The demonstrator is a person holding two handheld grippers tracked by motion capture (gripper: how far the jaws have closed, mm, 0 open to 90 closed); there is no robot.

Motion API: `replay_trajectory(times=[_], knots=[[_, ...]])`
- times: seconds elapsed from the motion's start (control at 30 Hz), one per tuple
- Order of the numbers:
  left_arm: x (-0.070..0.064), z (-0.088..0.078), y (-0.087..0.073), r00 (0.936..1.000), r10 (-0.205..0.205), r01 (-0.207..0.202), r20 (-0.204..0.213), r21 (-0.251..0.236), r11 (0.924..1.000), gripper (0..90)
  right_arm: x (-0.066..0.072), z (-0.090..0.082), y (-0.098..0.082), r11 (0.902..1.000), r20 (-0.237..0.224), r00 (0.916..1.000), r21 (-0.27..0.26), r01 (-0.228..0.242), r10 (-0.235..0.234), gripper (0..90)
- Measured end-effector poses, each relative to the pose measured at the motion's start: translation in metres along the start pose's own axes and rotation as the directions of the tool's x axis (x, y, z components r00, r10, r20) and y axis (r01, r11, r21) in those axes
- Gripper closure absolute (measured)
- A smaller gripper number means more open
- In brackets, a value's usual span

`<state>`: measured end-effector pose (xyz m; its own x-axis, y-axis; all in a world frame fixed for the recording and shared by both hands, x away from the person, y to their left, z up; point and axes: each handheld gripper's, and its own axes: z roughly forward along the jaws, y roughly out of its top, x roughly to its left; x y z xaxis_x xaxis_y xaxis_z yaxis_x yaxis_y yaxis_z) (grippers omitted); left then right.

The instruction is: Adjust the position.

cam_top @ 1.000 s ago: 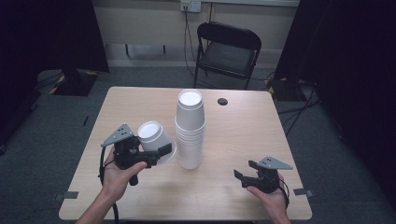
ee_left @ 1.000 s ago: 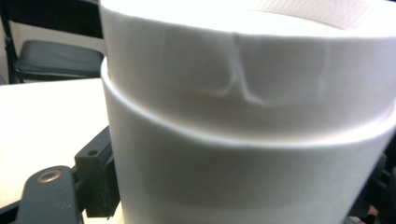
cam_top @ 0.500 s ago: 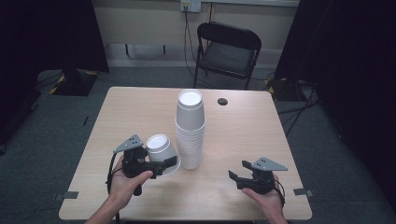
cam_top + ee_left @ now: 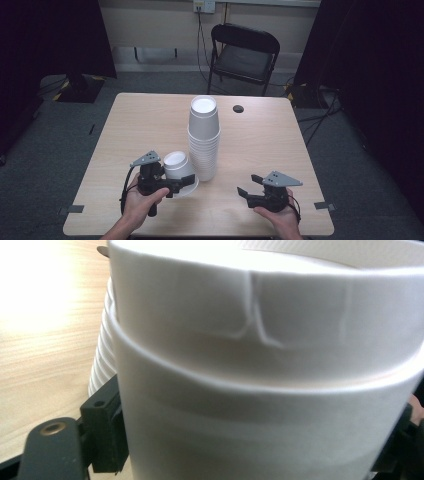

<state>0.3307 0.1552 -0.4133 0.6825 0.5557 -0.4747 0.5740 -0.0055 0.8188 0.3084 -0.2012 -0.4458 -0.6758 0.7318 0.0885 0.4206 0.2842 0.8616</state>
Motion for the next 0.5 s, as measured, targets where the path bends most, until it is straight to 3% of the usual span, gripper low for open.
replay_trajectory(times=[0.2, 0.5], knots=[[-0.001, 0.002, -0.003, 0.9987, -0.043, 0.042, 0.03, 0.019, 0.9989, 16.2, 0.023, 0.007, 0.009, 0.9982, -0.049, 0.9973, -0.025, 0.053, -0.055, 31.3], [-0.005, 0.005, -0.003, 0.9958, -0.076, 0.075, 0.05, 0.023, 0.9969, 16.2, 0.053, 0.017, 0.018, 0.9914, -0.123, 0.9845, -0.054, 0.119, -0.125, 35.8]])
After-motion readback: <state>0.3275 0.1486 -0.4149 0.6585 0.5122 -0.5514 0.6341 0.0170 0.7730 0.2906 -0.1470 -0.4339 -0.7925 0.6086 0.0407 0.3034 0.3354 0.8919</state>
